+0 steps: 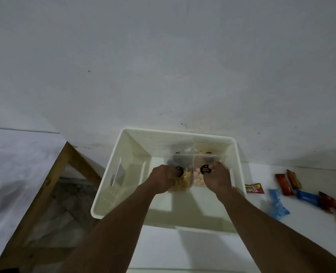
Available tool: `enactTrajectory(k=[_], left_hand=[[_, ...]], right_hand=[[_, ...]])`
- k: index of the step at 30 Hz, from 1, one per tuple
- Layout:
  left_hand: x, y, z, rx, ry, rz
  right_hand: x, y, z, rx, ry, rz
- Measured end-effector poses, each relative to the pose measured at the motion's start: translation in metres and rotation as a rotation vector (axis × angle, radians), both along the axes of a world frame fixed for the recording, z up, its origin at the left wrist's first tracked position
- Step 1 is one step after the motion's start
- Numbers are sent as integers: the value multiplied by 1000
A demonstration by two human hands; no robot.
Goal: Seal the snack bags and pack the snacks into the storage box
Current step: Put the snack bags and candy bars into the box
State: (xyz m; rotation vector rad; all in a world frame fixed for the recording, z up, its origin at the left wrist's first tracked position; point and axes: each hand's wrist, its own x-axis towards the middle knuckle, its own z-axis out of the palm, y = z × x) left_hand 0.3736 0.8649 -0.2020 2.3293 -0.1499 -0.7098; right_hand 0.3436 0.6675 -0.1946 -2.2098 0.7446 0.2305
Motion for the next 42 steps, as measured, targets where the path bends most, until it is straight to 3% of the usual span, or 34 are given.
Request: enactTrajectory(k=[4, 8, 12, 17, 23, 26, 32, 38, 42], left_hand=[[-11, -1, 46, 107, 24, -74], [-28, -27, 100, 120, -92, -52], [-58, -105, 143, -20, -246, 5], [-123, -251, 164, -217, -300, -132], [-232, -435, 111, -202, -152, -256], [-278, -490, 60, -118, -42, -258], [-324, -532, -29, -173, 153, -89], [-333, -532, -66, -240, 60, -6], [-335, -515, -63, -308, 30, 37]], right_hand=[[-8, -7, 44, -49, 78, 122], [-38, -29, 116, -69, -29, 222], [-87, -101, 152, 7, -169, 131], [-180, -239, 154, -53, -205, -77], [-323, -421, 108, -179, -79, -263], [-374, -478, 71, -110, 30, -260], [-391, -493, -6, -71, -10, -238], [-376, -473, -36, -72, 9, -295], [-377, -478, -28, -103, -30, -213]])
